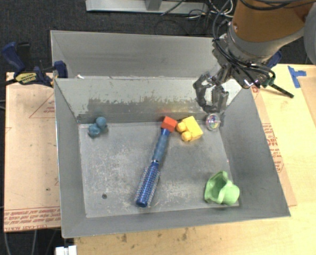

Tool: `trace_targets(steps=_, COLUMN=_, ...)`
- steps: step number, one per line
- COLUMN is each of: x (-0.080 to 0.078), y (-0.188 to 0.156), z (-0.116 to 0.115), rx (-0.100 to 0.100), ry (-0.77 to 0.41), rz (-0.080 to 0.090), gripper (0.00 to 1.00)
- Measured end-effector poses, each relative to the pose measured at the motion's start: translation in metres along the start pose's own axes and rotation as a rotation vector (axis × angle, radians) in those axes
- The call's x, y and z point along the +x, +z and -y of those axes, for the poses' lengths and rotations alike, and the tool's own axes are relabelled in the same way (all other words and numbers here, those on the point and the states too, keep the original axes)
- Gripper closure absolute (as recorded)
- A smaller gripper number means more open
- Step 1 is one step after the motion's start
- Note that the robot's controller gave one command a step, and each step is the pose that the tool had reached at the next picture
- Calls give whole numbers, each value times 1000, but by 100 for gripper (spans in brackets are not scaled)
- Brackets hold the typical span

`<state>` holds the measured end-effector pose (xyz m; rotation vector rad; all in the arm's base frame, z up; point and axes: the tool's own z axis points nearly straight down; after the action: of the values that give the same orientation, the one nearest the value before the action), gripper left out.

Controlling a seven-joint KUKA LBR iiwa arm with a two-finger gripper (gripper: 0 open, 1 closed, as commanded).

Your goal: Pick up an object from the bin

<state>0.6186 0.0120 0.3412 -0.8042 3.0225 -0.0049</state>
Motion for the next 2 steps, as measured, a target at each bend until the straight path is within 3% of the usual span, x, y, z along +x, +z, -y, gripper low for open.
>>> trace_targets(steps=1, x=47, y=64, z=-7, rx=-11, ry=-284, rz=-14, gripper=100)
trace_targets(steps=2, x=46, y=62, z=-7, rx=-9, ry=-285, rz=-10, gripper=0)
